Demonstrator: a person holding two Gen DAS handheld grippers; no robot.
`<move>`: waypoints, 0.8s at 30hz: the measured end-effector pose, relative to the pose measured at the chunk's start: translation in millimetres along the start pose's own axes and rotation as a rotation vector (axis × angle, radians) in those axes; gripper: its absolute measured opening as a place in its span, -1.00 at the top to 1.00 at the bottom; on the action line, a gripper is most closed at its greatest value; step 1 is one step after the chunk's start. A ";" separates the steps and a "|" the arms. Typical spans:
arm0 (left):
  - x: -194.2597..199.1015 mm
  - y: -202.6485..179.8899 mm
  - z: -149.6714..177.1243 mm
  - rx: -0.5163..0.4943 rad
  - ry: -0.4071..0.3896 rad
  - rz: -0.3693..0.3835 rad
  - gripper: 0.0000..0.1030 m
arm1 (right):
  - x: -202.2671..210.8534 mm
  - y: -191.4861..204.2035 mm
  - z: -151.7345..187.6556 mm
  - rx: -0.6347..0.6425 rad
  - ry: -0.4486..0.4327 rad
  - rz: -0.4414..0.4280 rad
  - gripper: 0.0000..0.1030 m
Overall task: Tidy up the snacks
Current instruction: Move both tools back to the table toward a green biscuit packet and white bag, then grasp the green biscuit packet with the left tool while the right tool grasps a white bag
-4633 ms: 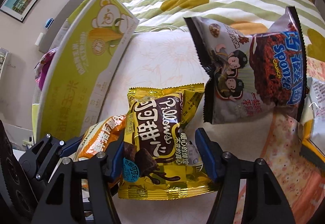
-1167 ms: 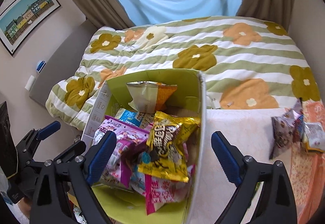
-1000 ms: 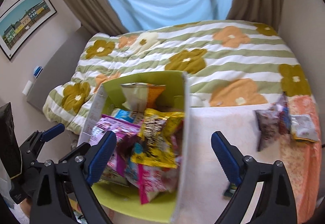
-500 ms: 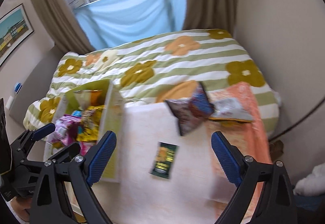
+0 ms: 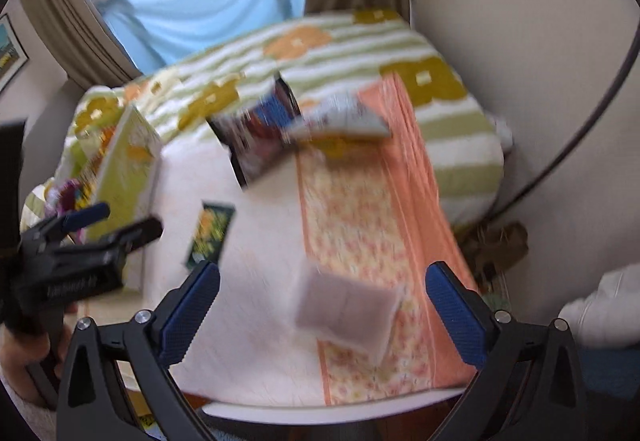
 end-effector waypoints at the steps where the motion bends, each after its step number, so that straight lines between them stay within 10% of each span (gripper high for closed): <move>1: -10.7 -0.5 1.1 0.000 0.020 -0.002 -0.89 | -5.7 -2.4 7.2 -0.012 0.009 0.000 -0.99; 24: -122.7 14.7 10.2 -0.148 0.215 0.010 -0.27 | -90.2 -17.2 55.5 -0.203 0.126 0.166 -0.99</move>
Point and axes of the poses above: each gripper's, at about its wrist camera, not at the fingertips, and x roughly against the way its jaws point, y to its left, z to its underside, the point moved 4 cm from there along -x, roughly the way its jaws point
